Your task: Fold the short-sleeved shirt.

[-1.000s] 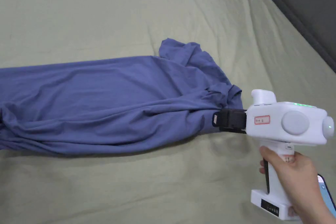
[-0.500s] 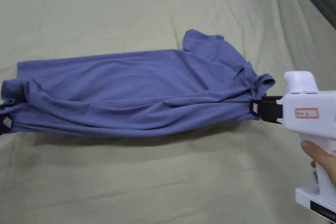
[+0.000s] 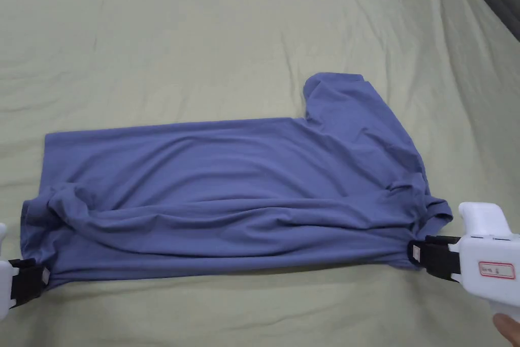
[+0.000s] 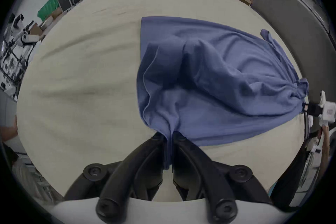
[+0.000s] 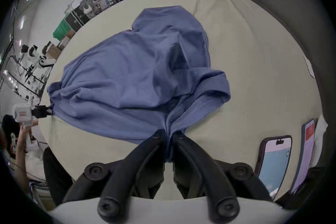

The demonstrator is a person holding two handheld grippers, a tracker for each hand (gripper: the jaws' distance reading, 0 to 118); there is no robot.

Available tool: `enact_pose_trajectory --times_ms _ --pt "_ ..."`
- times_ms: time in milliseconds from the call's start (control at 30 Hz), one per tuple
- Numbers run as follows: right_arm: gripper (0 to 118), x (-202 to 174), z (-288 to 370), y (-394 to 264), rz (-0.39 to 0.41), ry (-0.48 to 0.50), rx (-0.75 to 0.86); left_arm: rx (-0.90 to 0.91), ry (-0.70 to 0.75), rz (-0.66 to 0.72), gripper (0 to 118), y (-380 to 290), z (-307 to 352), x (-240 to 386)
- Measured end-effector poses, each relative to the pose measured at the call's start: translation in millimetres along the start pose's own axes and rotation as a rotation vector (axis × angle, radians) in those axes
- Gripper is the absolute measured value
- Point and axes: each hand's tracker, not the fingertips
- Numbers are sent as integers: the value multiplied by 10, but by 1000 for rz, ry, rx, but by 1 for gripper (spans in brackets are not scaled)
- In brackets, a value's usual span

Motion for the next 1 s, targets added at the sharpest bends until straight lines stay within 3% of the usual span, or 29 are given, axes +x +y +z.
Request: enact_pose_trajectory --times_ms 33,67,100,133,167,300,367,400,433,467,500,567,633,767,867,900,933,967,1000 --pt "21 -15 13 14 1 -4 5 4 -9 26 7 17 13 -14" --pt "51 -37 36 34 2 -18 6 9 -20 59 17 20 34 -30" --pt "90 -75 42 58 11 -53 -9 8 -12 75 40 11 62 -50" --pt "113 -84 60 47 22 -47 -15 15 13 83 80 -14 100 -63" --pt "115 -93 131 21 29 -32 -3 17 13 87 89 -52 147 -84" --pt "114 -179 472 -17 -8 31 56 97 -29 159 89 -290 605 -117" --pt "105 -323 714 -17 33 45 129 191 -30 175 89 -361 951 -95" --pt "85 -411 872 -10 69 32 184 244 -36 172 85 -390 1152 -73" --pt "35 -489 1022 -4 94 22 240 296 -55 176 58 -417 1362 -51" --pt "4 -571 1166 3 120 15 290 371 -83 168 9 -458 1599 -21" --pt "4 -724 1312 -1 134 15 341 445 -79 152 0 -451 1791 33" --pt "4 -832 1491 -12 124 27 431 529 15 166 0 -420 2036 135" --pt "4 -929 1575 40 130 55 416 482 -25 143 0 -260 2108 146" --pt "4 -991 1617 119 143 70 435 509 0 119 0 339 1854 143" --pt "4 -970 1582 198 143 72 427 458 -16 113 0 978 1302 44" --pt "4 -963 1540 227 143 68 420 402 -30 135 15 1225 1038 -7" --pt "4 -947 1506 257 141 65 410 303 -46 164 64 1468 744 -56" --pt "4 -930 1461 288 137 58 398 198 -58 184 95 1689 411 -98" --pt "4 -912 1413 318 135 49 385 161 -81 195 97 1829 124 -136"
